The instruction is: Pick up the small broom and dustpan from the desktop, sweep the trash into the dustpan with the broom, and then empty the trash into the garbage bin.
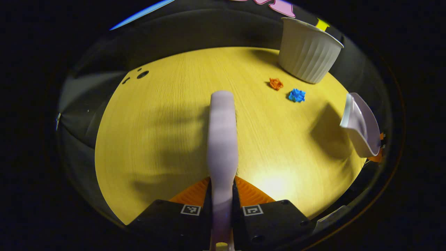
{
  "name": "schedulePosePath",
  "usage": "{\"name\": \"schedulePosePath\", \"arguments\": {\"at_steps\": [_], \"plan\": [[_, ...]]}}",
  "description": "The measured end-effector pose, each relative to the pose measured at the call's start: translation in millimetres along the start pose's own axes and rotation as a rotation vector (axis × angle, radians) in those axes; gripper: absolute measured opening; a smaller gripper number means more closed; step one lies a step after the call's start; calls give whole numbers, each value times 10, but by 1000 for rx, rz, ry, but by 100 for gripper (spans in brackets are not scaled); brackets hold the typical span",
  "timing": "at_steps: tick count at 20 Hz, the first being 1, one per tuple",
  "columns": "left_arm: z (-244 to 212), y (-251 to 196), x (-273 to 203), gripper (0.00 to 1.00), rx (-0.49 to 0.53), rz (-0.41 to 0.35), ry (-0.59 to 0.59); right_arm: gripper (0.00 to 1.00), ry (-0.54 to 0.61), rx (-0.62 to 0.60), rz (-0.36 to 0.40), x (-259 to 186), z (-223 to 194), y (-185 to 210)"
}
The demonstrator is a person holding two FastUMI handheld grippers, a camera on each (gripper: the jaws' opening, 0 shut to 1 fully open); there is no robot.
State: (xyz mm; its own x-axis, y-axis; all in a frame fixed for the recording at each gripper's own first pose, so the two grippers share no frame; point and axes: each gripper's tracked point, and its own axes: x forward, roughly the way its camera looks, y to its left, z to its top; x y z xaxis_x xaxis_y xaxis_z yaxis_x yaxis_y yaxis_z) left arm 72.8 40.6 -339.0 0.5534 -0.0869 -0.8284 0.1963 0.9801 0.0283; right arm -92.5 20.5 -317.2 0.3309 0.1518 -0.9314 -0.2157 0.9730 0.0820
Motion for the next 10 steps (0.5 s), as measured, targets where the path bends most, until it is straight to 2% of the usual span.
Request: {"name": "schedulePosePath", "arguments": {"at_steps": [2, 4, 5, 8, 9, 10], "plan": [[222, -18, 45, 28, 25, -2, -20, 35, 33, -36, 14, 34, 3, 30], [439, -46, 151, 31, 53, -1, -30, 35, 77, -68, 21, 69, -4, 33], [544, -64, 213, 29, 71, 2, -31, 35, 97, -78, 21, 86, -4, 28], [835, -189, 411, 29, 131, -6, -39, 35, 148, -113, 17, 95, 11, 11], [913, -237, 471, 32, 153, -9, -39, 35, 160, -127, 14, 130, 22, -7], [996, -275, 522, 29, 179, -11, -36, 35, 170, -138, 14, 177, 32, -5]]}}
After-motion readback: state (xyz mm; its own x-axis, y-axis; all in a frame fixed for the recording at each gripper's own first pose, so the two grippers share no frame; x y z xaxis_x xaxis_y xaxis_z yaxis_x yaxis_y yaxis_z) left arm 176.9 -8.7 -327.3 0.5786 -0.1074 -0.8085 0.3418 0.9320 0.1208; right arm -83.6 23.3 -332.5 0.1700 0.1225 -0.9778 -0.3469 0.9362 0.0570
